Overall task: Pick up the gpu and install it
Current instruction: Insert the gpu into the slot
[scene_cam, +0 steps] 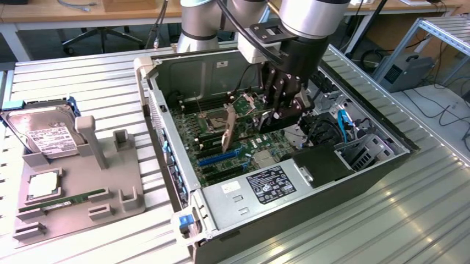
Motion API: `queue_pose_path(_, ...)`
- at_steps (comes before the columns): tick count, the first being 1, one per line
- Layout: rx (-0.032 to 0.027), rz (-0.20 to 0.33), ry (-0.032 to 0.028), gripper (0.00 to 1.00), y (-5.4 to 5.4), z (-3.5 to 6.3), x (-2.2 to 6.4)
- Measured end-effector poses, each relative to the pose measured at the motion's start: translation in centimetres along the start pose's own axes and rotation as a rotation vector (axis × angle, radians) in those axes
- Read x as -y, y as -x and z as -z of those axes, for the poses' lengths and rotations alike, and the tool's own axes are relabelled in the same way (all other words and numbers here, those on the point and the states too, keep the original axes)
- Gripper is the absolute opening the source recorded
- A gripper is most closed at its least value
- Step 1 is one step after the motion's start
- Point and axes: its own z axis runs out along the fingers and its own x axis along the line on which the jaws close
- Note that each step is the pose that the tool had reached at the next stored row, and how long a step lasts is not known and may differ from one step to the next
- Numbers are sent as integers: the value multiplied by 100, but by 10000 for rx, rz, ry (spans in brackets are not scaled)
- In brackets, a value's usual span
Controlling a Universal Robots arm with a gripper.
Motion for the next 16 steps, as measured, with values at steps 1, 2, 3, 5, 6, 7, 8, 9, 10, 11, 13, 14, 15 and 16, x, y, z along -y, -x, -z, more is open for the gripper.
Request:
queue_pose_path(1, 0, 0, 0, 27, 0, -1, -6)
queue_pose_path(2, 0, 0, -1, 27, 0, -3, -12)
queue_pose_path(3, 0, 0, 0, 27, 0, -5, -17)
queue_pose_path(5, 0, 0, 0, 27, 0, -8, -27)
queue_pose_path(6, 0, 0, 0, 27, 0, -10, -32)
queue_pose_path(7, 0, 0, 0, 27, 0, -12, -38)
queue_pose_path(8, 1, 0, -1, 27, 0, -14, -44)
queue_pose_path(9, 0, 0, 0, 27, 0, -15, -49)
queue_pose_path(10, 0, 0, 0, 27, 0, -19, -57)
queue_pose_path(11, 1, 0, 0, 27, 0, -24, -69)
queue_pose_path(13, 1, 0, 0, 27, 0, -30, -84)
queue_pose_path(14, 1, 0, 0, 27, 0, -32, -88)
queue_pose_path(15, 0, 0, 0, 27, 0, -35, -93)
queue_pose_path(16, 0, 0, -1, 27, 0, -37, -97)
